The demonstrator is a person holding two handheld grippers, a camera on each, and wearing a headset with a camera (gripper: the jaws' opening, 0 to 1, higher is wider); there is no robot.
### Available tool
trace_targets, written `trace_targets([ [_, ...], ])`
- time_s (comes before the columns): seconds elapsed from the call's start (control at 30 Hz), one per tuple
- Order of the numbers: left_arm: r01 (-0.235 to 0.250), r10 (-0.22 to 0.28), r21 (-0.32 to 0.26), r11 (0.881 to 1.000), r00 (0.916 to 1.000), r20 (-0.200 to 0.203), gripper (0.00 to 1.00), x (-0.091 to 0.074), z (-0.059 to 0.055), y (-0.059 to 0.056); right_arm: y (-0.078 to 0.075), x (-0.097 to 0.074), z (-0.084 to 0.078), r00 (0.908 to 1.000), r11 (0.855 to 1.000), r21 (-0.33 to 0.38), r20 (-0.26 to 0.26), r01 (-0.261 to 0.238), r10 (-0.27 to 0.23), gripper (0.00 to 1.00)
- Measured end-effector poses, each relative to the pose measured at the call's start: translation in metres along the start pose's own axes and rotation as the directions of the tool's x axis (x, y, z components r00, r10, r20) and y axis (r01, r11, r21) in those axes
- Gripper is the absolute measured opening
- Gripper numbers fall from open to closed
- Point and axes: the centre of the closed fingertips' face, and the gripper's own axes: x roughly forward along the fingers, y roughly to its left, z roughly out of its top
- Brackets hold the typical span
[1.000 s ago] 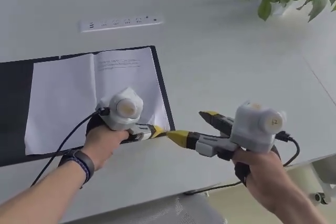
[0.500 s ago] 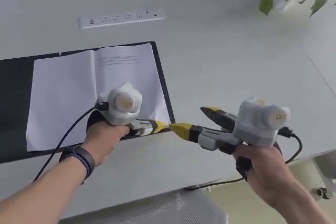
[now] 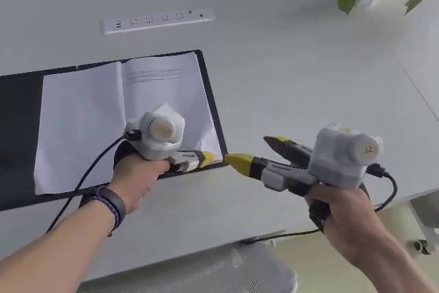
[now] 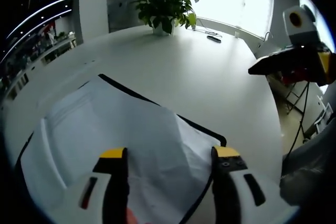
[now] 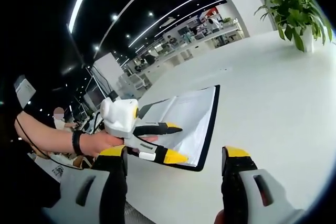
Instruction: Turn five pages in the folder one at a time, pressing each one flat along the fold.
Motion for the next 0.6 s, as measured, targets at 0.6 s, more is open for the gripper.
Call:
trace_targets([
  [0.6, -0.007, 0.007, 0.004, 1.000, 1.0000, -0.001, 0.59, 0.000, 0.000, 0.003, -0.011, 0.060, 0.007, 0.9973, 0.995, 0.067, -0.019, -0.069, 0.071, 0.60],
])
